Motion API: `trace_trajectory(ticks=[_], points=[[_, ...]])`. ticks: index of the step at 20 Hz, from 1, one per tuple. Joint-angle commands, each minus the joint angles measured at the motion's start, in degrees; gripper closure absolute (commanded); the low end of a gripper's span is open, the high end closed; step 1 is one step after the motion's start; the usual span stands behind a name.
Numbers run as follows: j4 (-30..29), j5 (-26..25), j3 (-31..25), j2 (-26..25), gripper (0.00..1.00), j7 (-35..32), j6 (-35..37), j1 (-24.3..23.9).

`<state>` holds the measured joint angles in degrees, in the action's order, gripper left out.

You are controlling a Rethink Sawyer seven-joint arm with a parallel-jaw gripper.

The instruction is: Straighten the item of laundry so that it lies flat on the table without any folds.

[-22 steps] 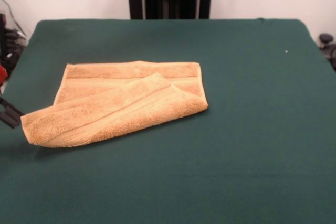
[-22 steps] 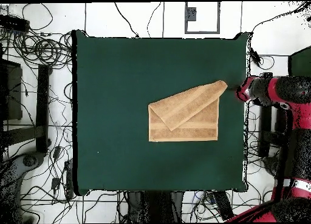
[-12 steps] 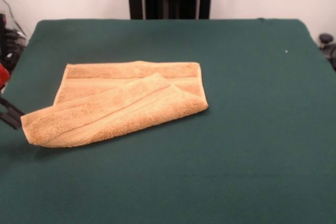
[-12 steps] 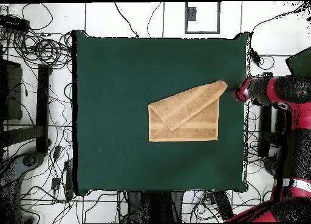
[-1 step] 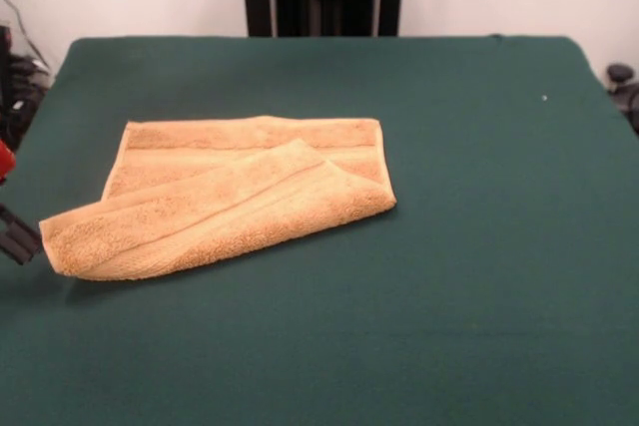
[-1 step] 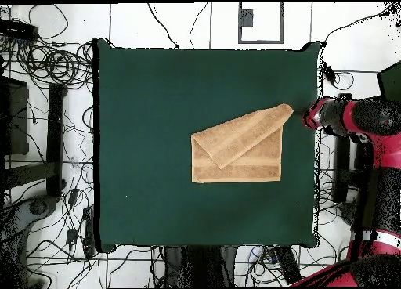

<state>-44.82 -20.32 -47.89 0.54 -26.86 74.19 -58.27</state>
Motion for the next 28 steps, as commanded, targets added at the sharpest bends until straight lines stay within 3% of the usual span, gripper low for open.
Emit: trace_trajectory(ticks=[1, 10, 28], points=[[-6.07, 3.10, -6.21, -3.68, 1.00, 17.44, -4.49, 0.83], [-6.00, 6.84, -9.98, -7.01, 1.00, 20.44, -0.79, -0.58], [-0.96, -0.01, -2.71, -3.26, 1.00, 14.37, 6.75, 3.55]])
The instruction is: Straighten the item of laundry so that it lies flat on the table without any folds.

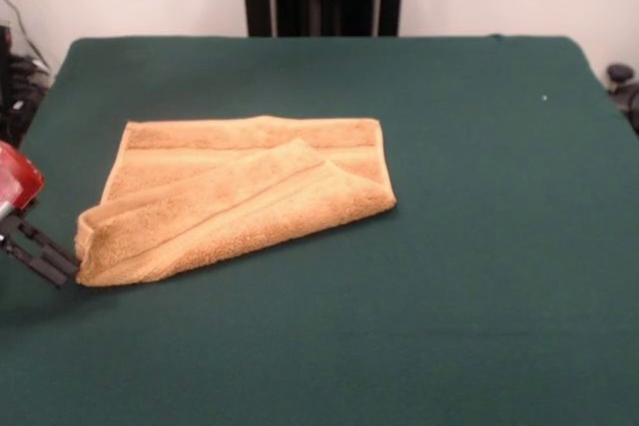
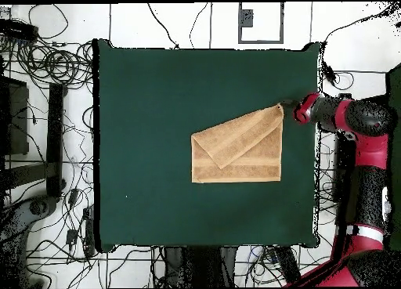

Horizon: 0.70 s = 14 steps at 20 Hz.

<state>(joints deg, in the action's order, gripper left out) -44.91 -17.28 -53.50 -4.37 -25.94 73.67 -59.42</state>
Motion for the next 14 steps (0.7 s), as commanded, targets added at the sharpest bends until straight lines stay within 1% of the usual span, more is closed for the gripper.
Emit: trace_trajectory(ticks=[1, 6, 14], points=[[-0.72, -3.16, 2.77, 1.81, 1.00, 13.16, 7.44, 4.88], [-0.47, -3.92, 2.99, 1.90, 1.00, 12.75, 7.38, 4.91], [-0.27, -5.60, 3.99, 3.36, 1.00, 10.29, 9.01, 5.56]])
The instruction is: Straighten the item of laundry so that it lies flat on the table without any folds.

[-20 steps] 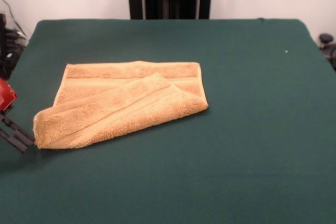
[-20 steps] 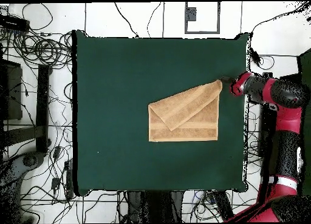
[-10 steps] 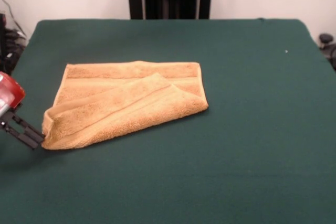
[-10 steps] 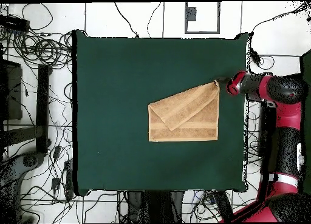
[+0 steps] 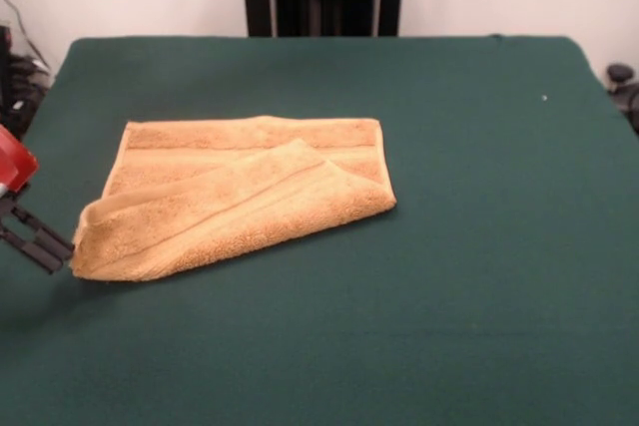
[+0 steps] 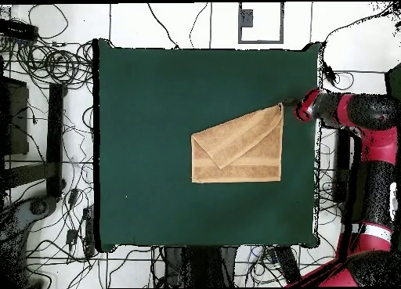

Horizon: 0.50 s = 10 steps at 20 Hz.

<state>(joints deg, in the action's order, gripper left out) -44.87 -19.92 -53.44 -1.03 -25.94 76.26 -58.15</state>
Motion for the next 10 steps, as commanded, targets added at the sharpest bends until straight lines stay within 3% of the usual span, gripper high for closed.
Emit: trace_trajectory(ticks=[1, 10], points=[[-0.18, -3.36, 4.29, 0.35, 1.00, 10.09, 6.83, 4.46], [0.87, -7.33, 7.71, 2.84, 1.00, 7.85, 11.04, 6.17]])
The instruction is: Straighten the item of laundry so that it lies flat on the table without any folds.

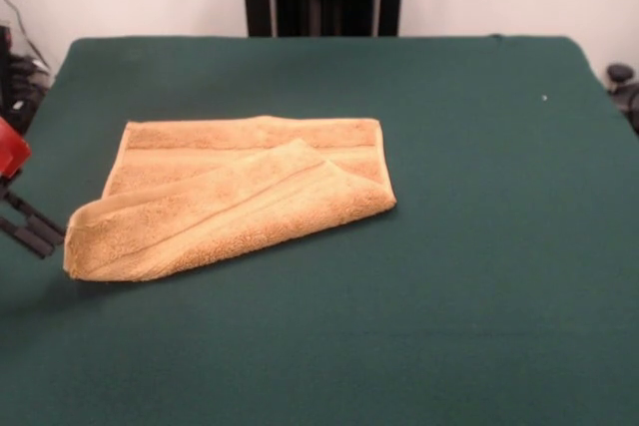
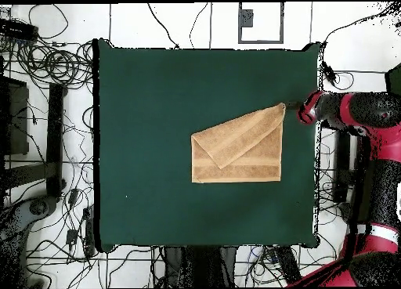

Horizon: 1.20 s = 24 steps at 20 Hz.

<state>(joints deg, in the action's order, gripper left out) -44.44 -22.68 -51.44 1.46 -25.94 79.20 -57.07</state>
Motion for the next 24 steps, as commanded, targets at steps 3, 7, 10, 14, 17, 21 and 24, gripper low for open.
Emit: trace_trajectory(ticks=[3, 7, 10, 14, 17, 21, 24], points=[[1.20, -6.51, 6.94, -0.13, 1.00, 8.92, 7.79, 5.44], [1.54, -7.79, 7.49, -0.78, 1.00, 9.80, 6.74, 5.36], [2.38, -9.25, 8.26, -1.23, 1.00, 9.98, 6.45, 5.65], [1.45, -7.40, 6.65, -2.38, 1.00, 10.68, 4.28, 4.34], [0.91, -6.55, 5.78, -3.47, 1.00, 12.07, 2.42, 3.49], [-0.57, -3.30, 3.19, -5.03, 1.00, 12.72, 0.25, 1.62], [-2.20, 0.03, 0.63, -6.41, 1.00, 14.10, -0.78, 0.00]])
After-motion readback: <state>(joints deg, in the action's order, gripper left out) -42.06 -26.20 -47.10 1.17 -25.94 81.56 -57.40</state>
